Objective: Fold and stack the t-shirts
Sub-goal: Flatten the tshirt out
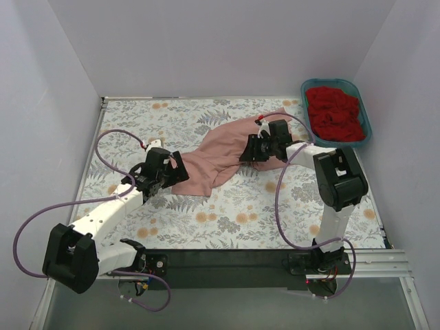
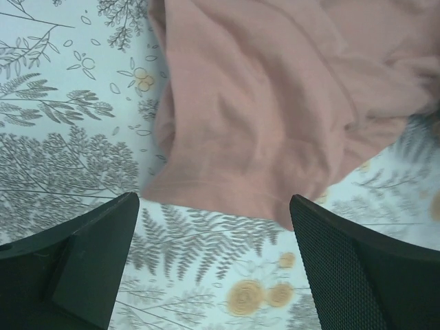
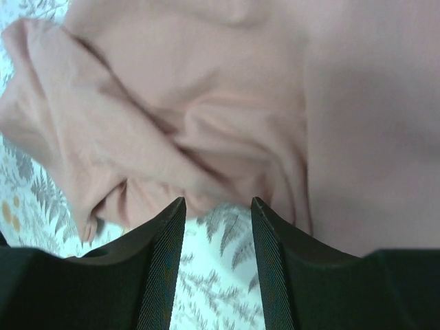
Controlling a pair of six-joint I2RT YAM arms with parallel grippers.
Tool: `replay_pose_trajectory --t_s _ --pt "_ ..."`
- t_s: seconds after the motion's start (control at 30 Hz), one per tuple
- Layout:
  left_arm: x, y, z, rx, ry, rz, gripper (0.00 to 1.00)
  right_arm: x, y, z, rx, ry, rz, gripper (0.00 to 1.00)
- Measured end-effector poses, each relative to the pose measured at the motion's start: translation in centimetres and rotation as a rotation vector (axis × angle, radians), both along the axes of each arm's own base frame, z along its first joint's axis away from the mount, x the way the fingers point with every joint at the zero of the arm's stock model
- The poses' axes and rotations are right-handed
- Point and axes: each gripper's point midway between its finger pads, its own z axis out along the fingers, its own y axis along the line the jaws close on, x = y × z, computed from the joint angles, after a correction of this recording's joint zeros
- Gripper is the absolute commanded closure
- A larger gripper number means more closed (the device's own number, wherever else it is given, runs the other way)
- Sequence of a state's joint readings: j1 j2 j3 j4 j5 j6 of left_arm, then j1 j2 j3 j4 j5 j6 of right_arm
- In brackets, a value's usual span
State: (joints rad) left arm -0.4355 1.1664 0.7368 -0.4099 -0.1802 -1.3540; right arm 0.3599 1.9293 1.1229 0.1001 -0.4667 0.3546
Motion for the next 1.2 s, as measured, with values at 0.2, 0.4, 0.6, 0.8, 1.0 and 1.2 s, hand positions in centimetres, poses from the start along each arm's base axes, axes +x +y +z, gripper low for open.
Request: replay_pose_trajectory --t_s 0.2,0.4,0.6,0.8,1.0,1.2 --pt "-1.2 1.3 -4.1 0.160 0.024 -0.156 0.08 -2.7 -0.9 3.4 0.005 -0.074 0.033 0.49" --pt "-0.6 1.6 -6.7 0.226 0.063 -0.268 0.12 -5.0 -1.5 6.3 0.023 -0.148 0.057 0.49" --pt "-0.3 1.0 -8.3 0.207 0.097 -0.371 0.18 -6.2 -2.0 7.1 0.027 -0.175 0.065 0.49" --pt "0.7 -0.2 -8.1 0.156 0.075 -0.431 0.24 -6.5 -2.1 6.9 0.023 -0.171 0.066 0.49" --pt "0.2 -1.4 -7.9 0.084 0.093 -0.468 0.29 -6.5 -2.2 7.0 0.019 -0.177 0.059 0.49" --pt "-1.1 -2.1 -7.3 0.016 0.187 -0.460 0.29 -6.7 -2.4 7.4 0.022 -0.190 0.057 0.49"
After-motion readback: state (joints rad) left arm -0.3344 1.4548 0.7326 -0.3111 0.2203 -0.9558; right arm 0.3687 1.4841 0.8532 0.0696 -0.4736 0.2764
